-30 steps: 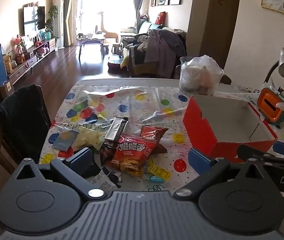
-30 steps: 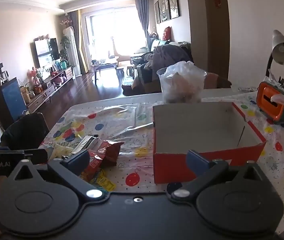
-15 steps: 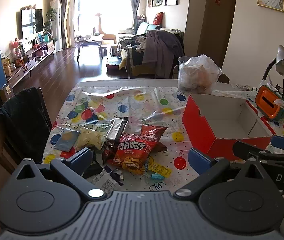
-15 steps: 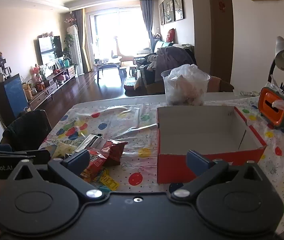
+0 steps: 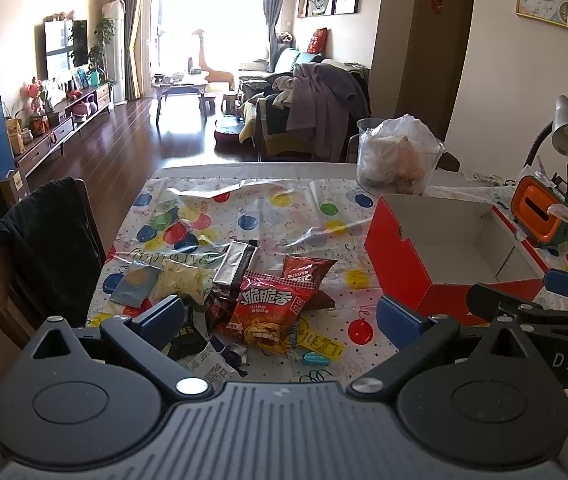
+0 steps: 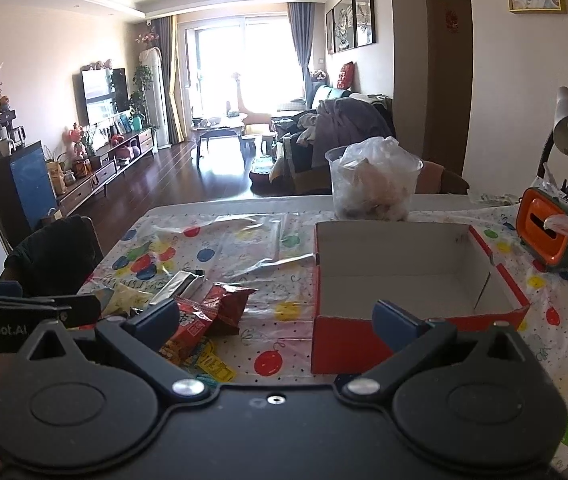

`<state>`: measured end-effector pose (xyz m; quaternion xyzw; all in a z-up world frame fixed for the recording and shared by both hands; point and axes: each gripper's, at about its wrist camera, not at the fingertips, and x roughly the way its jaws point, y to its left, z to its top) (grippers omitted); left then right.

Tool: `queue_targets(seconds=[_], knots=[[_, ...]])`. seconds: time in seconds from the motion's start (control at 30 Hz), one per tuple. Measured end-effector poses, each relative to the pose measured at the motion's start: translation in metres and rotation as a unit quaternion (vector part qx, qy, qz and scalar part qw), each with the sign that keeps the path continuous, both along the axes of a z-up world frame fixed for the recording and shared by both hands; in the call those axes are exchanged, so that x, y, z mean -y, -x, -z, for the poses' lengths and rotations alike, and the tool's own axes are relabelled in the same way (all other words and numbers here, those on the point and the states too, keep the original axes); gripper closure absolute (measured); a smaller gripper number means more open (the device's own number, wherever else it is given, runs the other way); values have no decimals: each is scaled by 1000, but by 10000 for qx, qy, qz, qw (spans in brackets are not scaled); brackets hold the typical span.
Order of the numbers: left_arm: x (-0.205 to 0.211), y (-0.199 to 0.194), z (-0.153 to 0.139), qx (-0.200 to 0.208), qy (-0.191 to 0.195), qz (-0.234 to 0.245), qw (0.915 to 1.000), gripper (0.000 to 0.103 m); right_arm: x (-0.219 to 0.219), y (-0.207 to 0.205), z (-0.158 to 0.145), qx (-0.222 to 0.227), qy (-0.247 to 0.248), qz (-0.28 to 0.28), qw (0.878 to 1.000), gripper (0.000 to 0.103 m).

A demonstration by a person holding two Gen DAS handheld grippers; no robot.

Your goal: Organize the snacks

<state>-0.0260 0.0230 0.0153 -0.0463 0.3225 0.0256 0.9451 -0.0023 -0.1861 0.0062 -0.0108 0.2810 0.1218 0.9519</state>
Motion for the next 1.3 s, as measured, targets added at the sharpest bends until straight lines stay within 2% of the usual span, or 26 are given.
queue_targets(seconds=[0.63, 1.3], knots=[[2, -2, 1, 10, -14, 18, 10000, 0, -1, 2, -1, 26, 96, 162, 9998, 0], [4, -5, 0, 27, -63, -2, 10000, 0, -7, -2, 0, 13, 79, 89, 9999, 0]])
